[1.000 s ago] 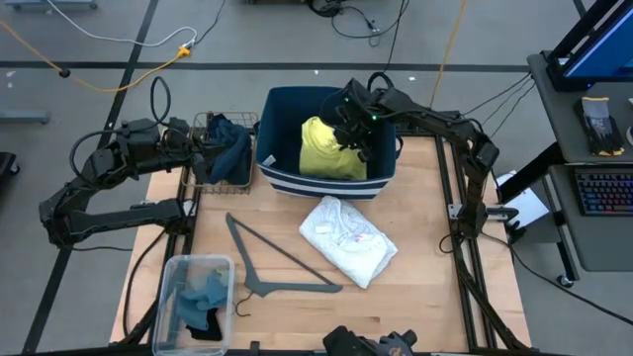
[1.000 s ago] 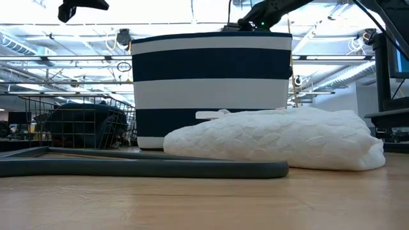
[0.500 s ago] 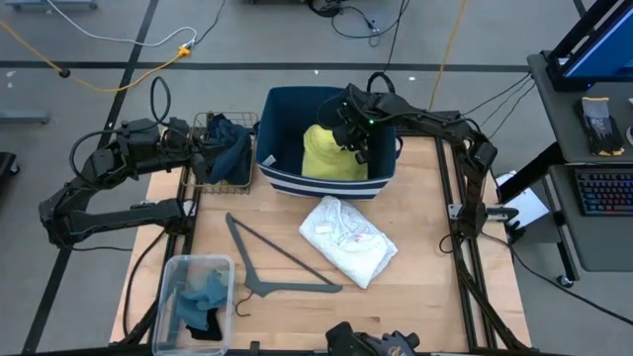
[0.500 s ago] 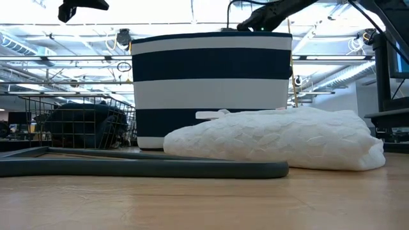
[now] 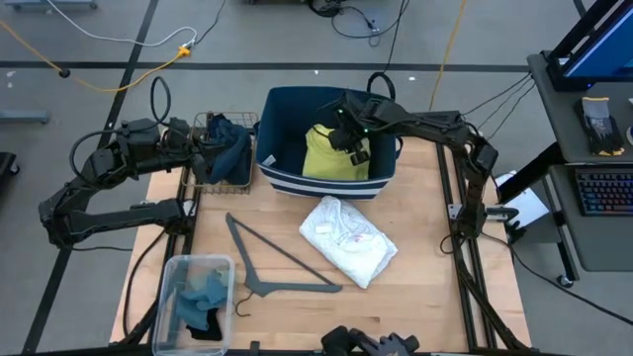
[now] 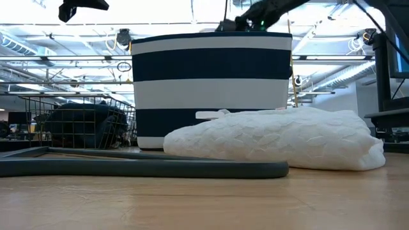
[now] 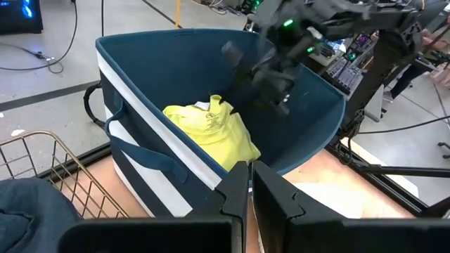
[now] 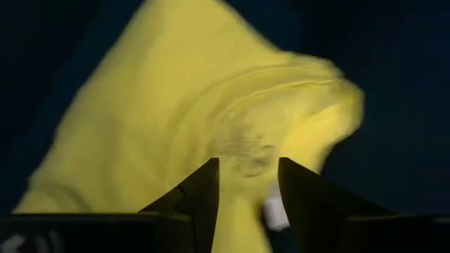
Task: Pick & Place Cloths
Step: Put the white shirt into the blue bin
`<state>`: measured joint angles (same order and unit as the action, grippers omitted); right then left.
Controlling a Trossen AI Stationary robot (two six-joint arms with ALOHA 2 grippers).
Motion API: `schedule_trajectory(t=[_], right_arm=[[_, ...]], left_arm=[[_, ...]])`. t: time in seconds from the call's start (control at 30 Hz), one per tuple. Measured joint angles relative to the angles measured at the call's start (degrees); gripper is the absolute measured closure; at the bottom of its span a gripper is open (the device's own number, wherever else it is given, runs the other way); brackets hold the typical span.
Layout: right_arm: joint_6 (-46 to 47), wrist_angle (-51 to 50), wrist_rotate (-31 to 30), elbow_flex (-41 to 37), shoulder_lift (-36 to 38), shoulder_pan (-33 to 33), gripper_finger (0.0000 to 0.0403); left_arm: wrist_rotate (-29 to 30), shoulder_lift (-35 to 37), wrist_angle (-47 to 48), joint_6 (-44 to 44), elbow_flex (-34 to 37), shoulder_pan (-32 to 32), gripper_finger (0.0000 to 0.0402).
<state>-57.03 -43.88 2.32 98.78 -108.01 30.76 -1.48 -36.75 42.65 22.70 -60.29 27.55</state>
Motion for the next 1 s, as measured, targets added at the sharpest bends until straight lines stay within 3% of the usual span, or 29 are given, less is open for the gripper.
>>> schedule_trajectory(t=[0.27, 0.47, 0.77, 1.0], right_arm=[[-5.1, 2.0, -12.6, 0.0, 8.0, -5.7, 0.0254], [-2.9, 4.8, -14.4, 0.0, 17.1, -11.2, 0.0258], [13.5, 8.5, -15.0, 0.1, 29.1, -22.3, 0.0259], [28.4, 6.8, -22.0, 0.1, 31.6, -35.5, 0.0259]], left_arm=[[0.0, 0.0, 0.0, -0.5, 0.0, 0.0, 0.038], [-0.1, 0.0, 0.0, -1.8, 0.0, 0.0, 0.038], [-0.2, 0.0, 0.0, -5.7, 0.0, 0.0, 0.038], [-0.1, 0.0, 0.3, -12.0, 0.1, 0.0, 0.038]])
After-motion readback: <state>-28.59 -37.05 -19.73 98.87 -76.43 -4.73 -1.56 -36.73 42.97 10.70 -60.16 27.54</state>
